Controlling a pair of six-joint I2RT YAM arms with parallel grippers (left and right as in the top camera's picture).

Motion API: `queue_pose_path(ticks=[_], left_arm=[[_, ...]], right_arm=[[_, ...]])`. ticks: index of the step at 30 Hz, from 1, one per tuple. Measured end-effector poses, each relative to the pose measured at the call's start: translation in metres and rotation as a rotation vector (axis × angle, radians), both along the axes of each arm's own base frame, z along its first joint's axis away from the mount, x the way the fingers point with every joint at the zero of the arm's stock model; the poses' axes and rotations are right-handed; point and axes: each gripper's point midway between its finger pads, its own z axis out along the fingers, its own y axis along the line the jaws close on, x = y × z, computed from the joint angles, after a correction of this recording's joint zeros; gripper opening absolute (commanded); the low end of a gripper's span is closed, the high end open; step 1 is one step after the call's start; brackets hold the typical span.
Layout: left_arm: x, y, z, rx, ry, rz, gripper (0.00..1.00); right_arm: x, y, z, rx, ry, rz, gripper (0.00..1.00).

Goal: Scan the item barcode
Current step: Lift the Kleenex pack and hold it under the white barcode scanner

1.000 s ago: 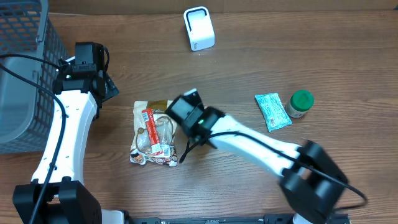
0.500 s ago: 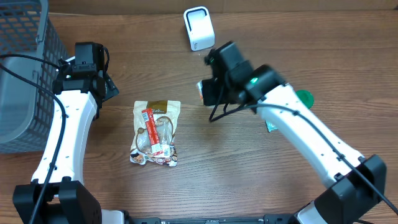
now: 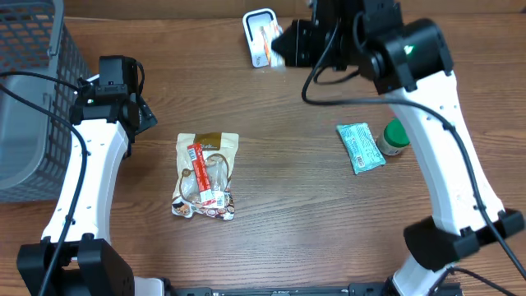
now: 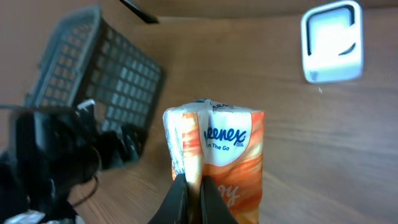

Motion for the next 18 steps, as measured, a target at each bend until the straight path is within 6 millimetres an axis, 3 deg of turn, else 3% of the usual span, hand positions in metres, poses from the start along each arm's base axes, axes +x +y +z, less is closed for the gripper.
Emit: queue_pose_path(ticks=[4, 11, 18], left_arm=[[0.000, 0.000, 0.000, 0.000, 0.000, 0.000, 0.99], [0.000, 0.000, 0.000, 0.000, 0.000, 0.000, 1.00], [0.000, 0.000, 0.000, 0.000, 0.001, 0.000, 1.00]], right_arm=[[0.032, 0.006, -0.021, 0.032, 0.010, 0.010, 0.03], [0.115, 0.010, -0.083, 0.064, -0.035, -0.023, 0.04], [0.164, 0.012, -0.127, 0.089, -0.090, -0.039, 0.04]])
